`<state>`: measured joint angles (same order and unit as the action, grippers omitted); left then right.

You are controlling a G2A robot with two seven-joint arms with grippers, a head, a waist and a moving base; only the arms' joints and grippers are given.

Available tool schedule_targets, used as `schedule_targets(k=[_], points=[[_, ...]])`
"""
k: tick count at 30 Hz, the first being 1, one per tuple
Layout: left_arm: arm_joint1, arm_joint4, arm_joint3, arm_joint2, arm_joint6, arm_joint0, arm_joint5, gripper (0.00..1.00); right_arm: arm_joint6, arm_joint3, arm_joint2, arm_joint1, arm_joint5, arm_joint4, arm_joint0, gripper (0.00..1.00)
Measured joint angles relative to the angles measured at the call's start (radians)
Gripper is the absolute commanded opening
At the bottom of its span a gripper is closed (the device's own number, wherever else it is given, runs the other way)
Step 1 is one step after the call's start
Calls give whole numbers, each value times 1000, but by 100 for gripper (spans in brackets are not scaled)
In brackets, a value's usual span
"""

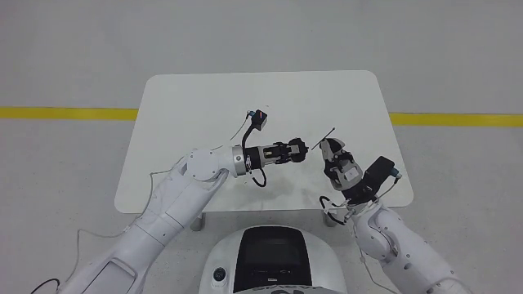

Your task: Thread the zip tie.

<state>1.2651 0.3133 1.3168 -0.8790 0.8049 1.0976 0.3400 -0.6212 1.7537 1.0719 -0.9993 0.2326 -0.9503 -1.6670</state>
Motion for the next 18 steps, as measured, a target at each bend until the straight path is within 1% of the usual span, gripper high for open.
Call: schedule_targets(k=[7,18], points=[[0,0,0,0,0,0,0,0,2,1,0,0,-1,0,0,0],[0,0,0,0,0,0,0,0,32,5,3,-17,-6,-19,1,0]])
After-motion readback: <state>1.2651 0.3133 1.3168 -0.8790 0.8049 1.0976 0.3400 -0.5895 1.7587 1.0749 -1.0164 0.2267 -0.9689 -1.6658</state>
